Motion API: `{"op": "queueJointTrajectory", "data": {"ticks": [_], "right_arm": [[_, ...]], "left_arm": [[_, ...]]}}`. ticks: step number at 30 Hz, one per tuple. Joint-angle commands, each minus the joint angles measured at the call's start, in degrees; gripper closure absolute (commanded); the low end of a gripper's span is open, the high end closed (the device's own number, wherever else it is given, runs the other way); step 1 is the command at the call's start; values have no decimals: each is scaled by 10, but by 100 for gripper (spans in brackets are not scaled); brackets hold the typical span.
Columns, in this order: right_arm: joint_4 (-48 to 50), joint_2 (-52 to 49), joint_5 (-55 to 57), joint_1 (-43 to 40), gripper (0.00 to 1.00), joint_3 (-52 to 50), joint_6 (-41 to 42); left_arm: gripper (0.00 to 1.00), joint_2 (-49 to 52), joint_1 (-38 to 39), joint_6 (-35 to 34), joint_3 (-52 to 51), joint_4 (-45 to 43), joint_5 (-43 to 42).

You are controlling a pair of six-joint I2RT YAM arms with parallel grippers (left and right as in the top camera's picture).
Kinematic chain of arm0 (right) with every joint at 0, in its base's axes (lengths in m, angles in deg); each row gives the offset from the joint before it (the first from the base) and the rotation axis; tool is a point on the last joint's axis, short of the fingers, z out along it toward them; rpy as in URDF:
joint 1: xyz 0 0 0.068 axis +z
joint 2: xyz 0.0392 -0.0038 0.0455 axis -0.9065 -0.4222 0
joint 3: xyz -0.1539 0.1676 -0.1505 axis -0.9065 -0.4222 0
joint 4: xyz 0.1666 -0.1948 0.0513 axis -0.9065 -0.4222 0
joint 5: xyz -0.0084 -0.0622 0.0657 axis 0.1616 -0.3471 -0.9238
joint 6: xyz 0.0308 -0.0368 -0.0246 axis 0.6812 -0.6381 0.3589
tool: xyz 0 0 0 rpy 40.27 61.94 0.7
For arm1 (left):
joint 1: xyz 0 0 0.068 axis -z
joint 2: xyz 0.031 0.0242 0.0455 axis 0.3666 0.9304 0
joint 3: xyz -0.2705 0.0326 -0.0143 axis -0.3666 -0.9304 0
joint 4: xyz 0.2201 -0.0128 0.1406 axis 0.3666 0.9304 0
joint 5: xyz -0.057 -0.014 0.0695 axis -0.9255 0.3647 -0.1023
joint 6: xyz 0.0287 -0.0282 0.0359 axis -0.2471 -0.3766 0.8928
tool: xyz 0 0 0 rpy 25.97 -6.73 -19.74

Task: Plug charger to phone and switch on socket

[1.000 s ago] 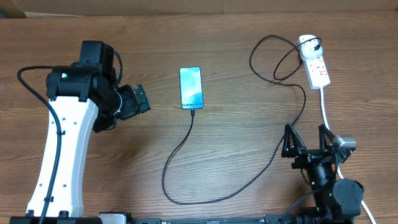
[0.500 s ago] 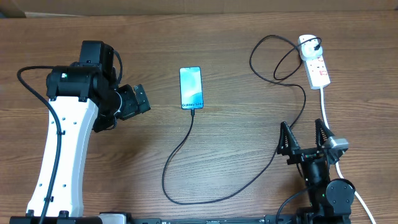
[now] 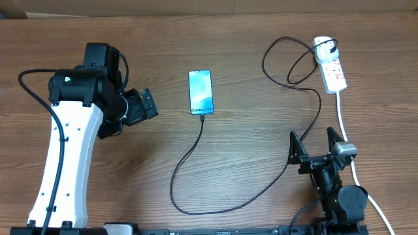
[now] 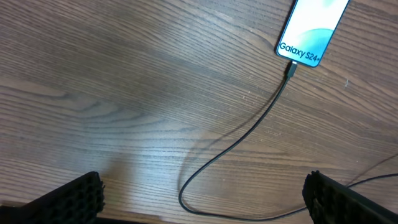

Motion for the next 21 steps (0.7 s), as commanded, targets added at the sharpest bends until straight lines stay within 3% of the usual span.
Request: {"op": "queueJointTrajectory", "data": {"ticks": [1, 6, 21], "right_arm": [[0, 7, -3, 3, 0, -6, -27], [-2, 7, 1, 3, 0, -6, -76], [-7, 7, 49, 2, 0, -6, -87]], "left_arm": [[0, 1, -3, 11, -4, 0, -2], [1, 1, -3, 11, -4, 0, -2], [0, 2, -3, 11, -4, 0, -2]]}}
